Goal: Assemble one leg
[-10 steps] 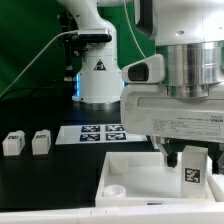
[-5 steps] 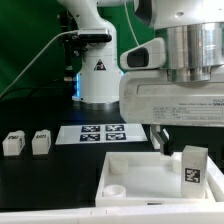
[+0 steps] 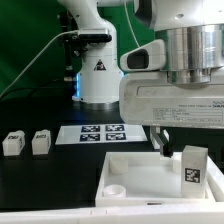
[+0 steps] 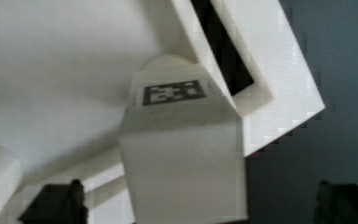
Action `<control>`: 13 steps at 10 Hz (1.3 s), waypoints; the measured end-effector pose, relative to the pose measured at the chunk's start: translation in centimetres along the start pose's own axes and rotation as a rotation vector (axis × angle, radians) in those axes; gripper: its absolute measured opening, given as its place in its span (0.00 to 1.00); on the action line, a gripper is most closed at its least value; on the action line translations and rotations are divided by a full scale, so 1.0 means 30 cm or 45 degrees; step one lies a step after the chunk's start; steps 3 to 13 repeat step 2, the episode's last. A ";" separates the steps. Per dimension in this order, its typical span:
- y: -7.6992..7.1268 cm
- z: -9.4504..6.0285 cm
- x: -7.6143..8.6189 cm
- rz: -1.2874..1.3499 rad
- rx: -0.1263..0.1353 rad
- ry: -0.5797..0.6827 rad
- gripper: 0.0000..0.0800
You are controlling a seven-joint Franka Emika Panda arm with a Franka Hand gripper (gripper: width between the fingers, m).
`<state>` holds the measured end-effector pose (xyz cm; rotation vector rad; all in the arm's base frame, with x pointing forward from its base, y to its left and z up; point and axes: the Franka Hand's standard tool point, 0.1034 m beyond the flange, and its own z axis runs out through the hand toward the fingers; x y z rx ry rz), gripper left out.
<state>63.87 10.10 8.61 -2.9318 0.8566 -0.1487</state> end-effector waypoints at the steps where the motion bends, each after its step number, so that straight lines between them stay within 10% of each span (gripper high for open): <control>1: 0.000 0.001 0.000 0.000 0.000 0.000 0.81; 13: 0.001 0.001 0.000 0.000 -0.001 -0.001 0.81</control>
Offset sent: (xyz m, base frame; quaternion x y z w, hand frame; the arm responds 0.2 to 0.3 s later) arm 0.0000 0.0000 0.0000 0.0000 0.0000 0.0000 1.0000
